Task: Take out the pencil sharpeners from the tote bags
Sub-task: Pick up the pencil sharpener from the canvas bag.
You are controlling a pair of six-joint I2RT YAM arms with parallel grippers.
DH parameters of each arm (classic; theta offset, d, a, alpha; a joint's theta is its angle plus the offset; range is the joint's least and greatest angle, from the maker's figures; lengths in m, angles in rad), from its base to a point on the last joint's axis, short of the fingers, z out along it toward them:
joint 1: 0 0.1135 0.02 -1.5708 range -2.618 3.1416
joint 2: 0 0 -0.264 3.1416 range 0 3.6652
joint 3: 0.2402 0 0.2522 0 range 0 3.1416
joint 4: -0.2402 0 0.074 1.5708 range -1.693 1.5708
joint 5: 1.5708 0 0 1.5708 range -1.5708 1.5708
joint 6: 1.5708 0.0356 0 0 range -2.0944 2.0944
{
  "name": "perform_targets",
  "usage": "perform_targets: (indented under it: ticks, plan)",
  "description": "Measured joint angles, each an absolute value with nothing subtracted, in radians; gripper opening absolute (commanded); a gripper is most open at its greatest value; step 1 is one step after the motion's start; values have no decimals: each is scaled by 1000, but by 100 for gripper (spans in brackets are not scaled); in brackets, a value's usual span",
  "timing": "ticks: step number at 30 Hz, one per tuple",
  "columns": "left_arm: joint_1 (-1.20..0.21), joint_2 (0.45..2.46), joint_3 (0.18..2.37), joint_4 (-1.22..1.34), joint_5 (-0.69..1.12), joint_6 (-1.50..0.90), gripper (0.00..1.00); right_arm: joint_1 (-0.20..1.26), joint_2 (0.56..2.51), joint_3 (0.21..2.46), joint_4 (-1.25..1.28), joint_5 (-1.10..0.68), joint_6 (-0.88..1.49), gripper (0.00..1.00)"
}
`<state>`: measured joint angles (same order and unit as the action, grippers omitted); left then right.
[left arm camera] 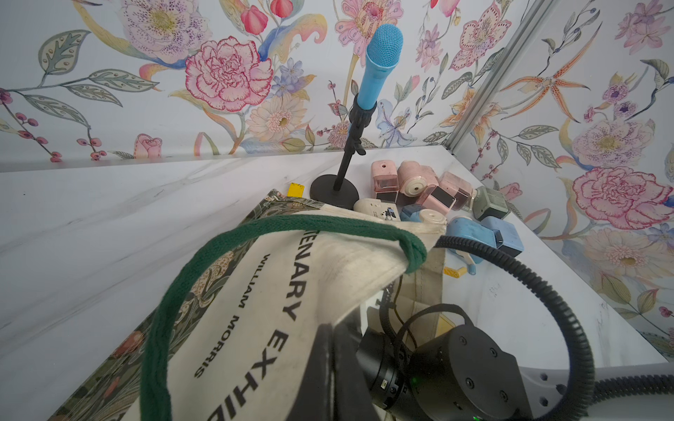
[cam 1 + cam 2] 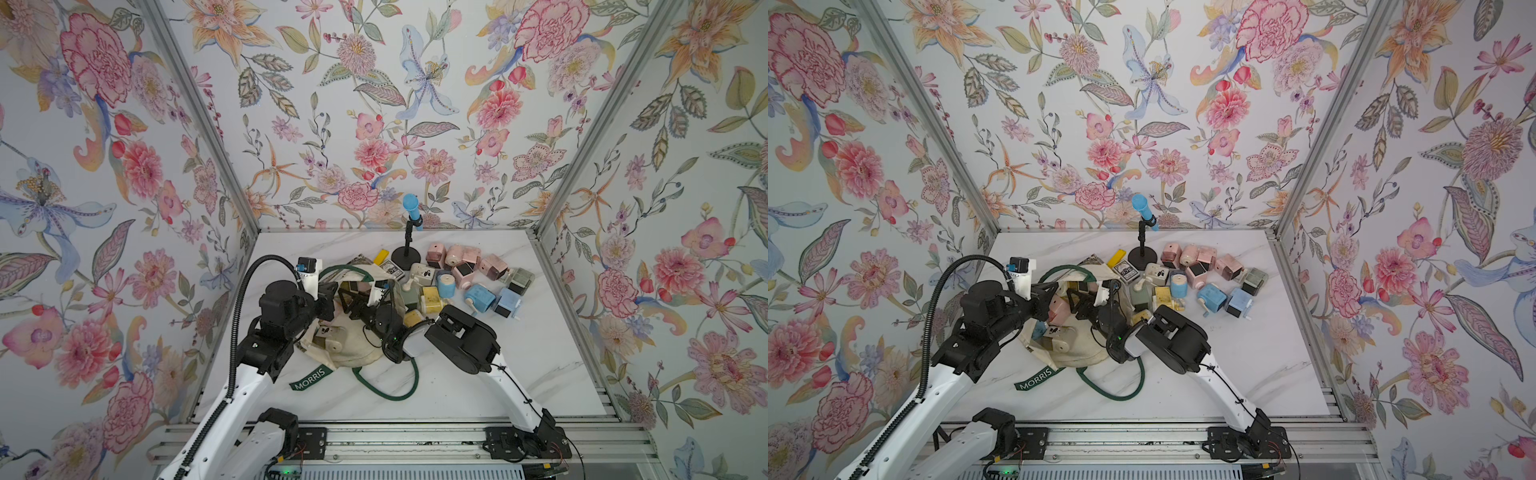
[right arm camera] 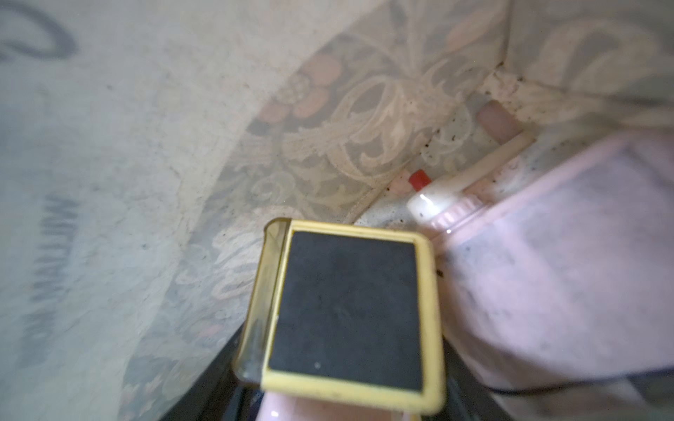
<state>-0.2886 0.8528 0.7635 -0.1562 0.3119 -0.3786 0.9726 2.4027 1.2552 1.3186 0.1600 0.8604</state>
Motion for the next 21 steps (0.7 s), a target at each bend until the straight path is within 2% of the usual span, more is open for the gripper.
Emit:
perform_targets:
  ticks: [12,21]
  plan:
    - [-289,852,764,-156,310,-379,0,973,2291,1072,1375,104,827,45]
    - [-289,852,764,-153,306,-379,0,988,2177,962,1389,124,731,44]
